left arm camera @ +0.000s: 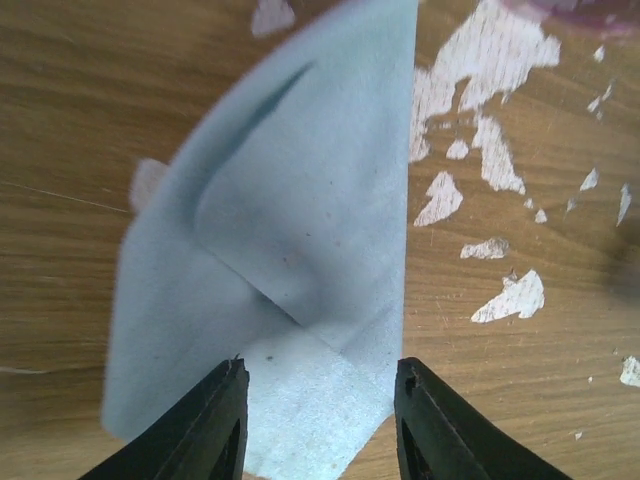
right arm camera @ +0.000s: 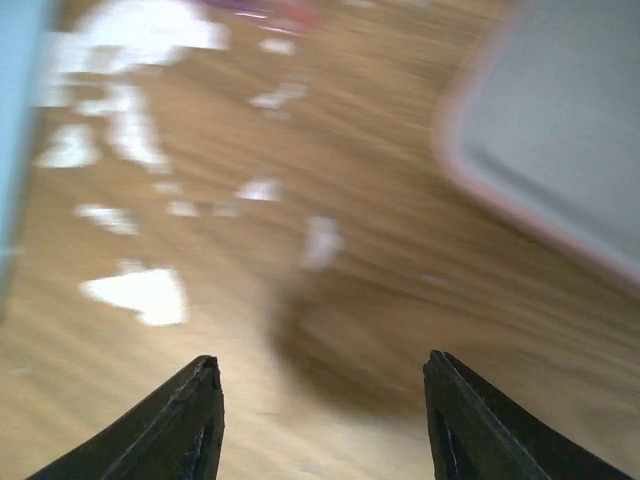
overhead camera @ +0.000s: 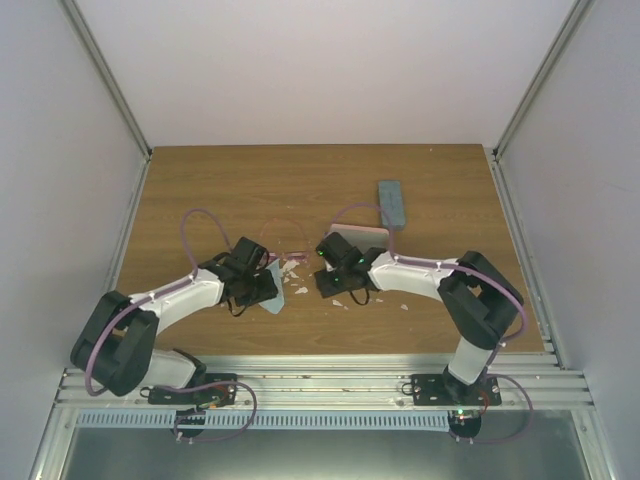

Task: Organize the sunglasses
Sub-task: Adjust the glasses cleaning cloth at the center of the board.

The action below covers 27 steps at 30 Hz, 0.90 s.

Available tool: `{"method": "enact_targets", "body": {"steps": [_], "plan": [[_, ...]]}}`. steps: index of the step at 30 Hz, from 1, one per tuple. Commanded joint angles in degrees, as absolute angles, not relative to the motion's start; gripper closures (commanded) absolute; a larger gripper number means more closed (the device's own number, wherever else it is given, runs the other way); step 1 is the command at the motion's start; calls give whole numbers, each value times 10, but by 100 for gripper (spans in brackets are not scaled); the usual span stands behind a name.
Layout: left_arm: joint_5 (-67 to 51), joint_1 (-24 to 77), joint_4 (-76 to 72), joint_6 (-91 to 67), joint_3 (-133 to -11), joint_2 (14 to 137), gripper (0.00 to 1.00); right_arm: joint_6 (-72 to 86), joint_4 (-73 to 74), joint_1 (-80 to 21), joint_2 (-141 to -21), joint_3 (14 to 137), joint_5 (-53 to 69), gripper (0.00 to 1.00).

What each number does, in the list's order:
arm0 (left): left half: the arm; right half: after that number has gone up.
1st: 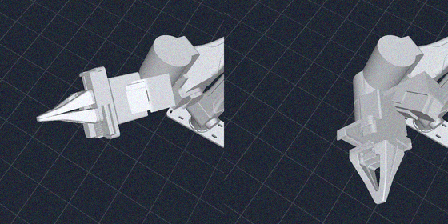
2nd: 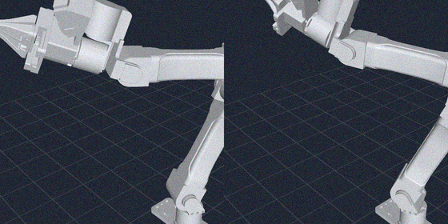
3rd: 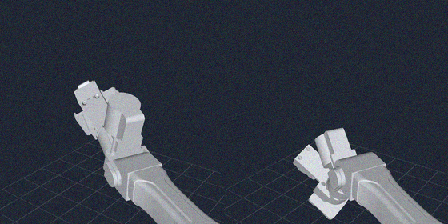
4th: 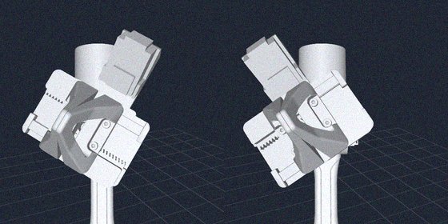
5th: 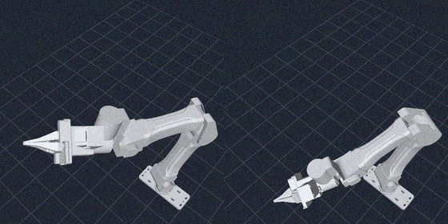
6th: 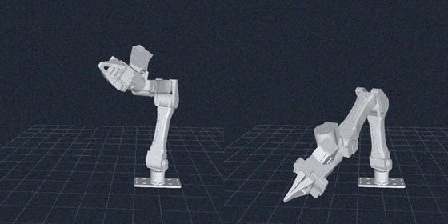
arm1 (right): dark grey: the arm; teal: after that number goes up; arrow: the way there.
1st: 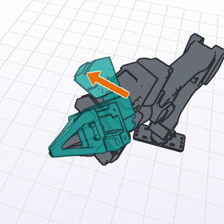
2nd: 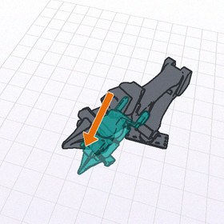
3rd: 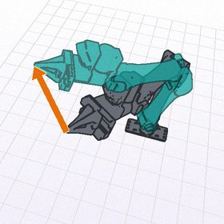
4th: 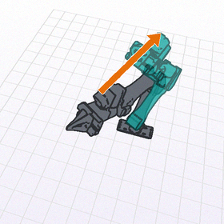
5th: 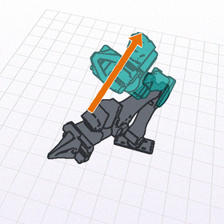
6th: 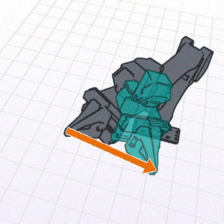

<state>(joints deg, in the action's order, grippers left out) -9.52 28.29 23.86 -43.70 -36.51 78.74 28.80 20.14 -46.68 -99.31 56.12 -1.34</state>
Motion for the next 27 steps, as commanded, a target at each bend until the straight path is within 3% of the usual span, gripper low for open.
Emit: {"method": "enact_targets", "body": {"steps": [1, 7, 12, 15, 19, 27], "plan": [[-10, 283, 254, -463, -373, 728, 59, 270, 194, -523, -1026, 620, 45, 45], [63, 265, 287, -503, -364, 622, 60, 267, 217, -573, -1122, 725, 65, 48], [100, 260, 294, -534, -361, 548, 60, 269, 266, -592, -1188, 796, 24, 58], [104, 261, 280, -541, -362, 530, 62, 274, 281, -594, -1197, 808, 14, 71], [113, 260, 279, -539, -370, 539, 62, 284, 283, -595, -1185, 797, 3, 99], [25, 261, 189, -498, -332, 562, 58, 311, 258, -591, -1062, 693, 10, 99]]}}
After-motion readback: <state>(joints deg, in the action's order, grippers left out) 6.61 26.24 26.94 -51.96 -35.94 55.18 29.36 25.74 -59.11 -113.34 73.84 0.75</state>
